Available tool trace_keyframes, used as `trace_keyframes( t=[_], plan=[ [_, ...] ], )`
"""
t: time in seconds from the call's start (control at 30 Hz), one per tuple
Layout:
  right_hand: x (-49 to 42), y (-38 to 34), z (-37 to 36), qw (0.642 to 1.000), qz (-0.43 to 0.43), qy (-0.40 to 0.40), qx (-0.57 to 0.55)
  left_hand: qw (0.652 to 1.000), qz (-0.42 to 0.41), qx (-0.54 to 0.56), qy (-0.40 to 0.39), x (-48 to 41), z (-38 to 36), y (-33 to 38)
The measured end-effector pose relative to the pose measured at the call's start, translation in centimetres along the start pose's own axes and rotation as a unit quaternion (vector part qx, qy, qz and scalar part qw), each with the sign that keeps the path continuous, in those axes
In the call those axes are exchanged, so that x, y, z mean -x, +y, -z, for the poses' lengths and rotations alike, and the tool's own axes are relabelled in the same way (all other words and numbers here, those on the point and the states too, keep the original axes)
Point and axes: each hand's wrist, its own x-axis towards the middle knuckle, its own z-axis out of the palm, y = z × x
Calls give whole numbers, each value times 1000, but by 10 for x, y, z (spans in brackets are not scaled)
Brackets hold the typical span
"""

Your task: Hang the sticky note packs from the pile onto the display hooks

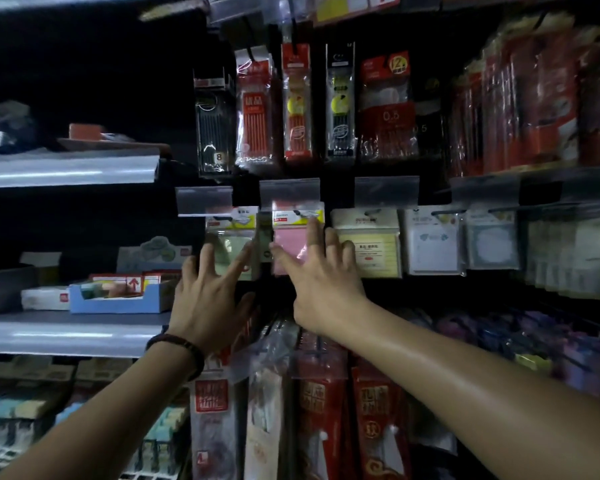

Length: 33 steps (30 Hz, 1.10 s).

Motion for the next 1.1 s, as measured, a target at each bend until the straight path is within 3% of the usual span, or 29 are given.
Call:
trace_keyframes(
  t=[0.27,0.43,0.67,1.1],
  plan=[
    [-38,1,-20,996,-48,-65,37,999,2,-7,-31,-32,-18,-1],
    [-58,-1,-33,986,-49,-77,137,996,8,-20,-86,-53,-31,2],
    [-76,-1,-43,969,-57,-107,214,994,18,14,-103,-73,-51,1],
    [-57,3,-34,981,-35,-96,165,986,31,-32,-159,-62,-32,14]
  ],
)
